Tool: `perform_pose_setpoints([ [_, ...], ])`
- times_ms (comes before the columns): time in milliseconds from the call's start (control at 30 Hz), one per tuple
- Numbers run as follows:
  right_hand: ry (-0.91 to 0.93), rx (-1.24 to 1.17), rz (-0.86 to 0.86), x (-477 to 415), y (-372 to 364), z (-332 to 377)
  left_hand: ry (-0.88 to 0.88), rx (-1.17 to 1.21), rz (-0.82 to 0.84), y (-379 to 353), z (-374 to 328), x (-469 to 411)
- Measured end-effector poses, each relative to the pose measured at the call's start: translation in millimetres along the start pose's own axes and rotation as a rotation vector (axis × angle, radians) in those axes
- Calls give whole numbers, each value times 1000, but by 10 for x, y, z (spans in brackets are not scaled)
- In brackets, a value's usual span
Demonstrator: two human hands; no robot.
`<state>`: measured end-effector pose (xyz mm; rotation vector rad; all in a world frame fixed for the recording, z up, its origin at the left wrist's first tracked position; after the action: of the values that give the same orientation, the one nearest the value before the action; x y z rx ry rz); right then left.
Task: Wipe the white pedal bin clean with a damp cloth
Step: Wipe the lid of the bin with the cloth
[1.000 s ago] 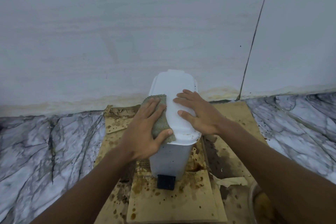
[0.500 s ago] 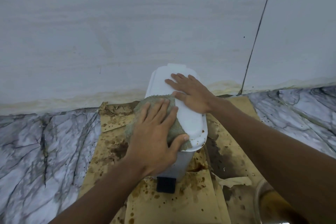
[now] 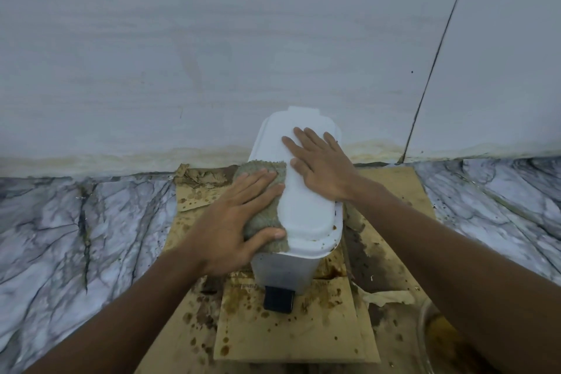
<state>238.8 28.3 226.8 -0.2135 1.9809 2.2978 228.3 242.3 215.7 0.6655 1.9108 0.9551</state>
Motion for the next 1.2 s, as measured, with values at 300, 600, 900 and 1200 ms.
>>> perform_pose_setpoints([
  [300,-88,-70,28,-131,-13,-14,166,65,27,-58,111,-33],
  [600,-200,-176,48,-337,44,-397,171,143,59,-28,257,-568],
  [900,-185,-71,-71,-371,-124,86,200,101,37,71,490,-98],
  [1200,-116,-165,53,-387,104,-169,-9,-189,-14,-172,53,-250],
])
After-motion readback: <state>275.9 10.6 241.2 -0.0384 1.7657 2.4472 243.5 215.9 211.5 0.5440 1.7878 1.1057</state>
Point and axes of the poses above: each hand's wrist, its own x-axis away from the middle knuckle, its own y-axis out of the back of the hand, z = x × y, the point moved 4 cm from there along -x, towards the middle knuckle, and after that the axes turned 6 degrees about -z, right-handed, at the moved point
